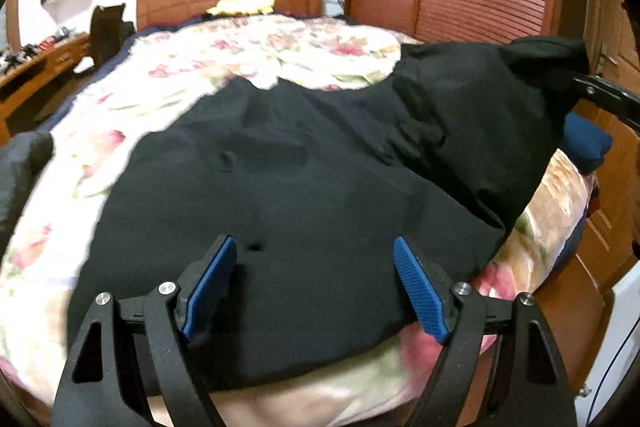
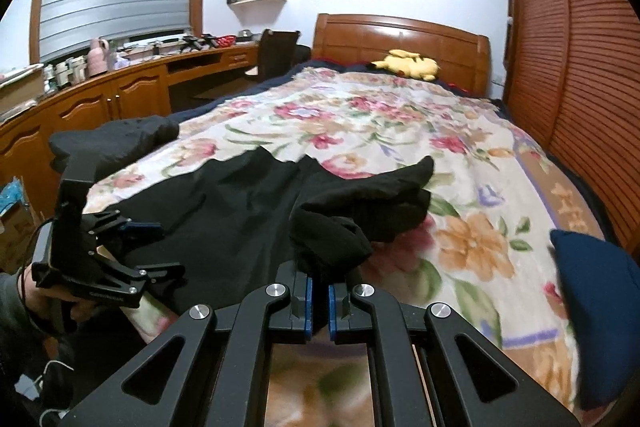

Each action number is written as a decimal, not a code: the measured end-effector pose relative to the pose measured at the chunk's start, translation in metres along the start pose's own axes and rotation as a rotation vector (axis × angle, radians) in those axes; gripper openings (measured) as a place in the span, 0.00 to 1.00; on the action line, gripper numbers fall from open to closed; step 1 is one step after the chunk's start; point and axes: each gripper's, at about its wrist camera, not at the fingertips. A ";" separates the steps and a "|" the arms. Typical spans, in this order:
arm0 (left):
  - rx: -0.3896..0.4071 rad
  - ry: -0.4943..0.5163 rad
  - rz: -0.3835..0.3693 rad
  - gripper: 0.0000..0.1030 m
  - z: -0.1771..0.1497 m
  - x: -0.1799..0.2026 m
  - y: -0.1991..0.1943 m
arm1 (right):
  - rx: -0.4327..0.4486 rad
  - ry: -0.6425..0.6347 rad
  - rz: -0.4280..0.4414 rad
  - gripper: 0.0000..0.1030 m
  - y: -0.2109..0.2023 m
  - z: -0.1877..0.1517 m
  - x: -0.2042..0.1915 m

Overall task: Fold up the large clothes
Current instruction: 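Carry the coat bundle with the right tool and lay it down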

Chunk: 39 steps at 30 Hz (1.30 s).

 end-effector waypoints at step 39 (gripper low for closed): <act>0.074 -0.153 0.219 0.80 -0.075 -0.148 -0.118 | -0.177 -0.170 0.340 0.06 0.170 0.017 -0.139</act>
Point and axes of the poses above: each gripper's, at about its wrist camera, not at the fingertips, and y roughly the way its jaws point, x to its right, z to its top, and after that the axes turned 6 degrees about y, right-handed
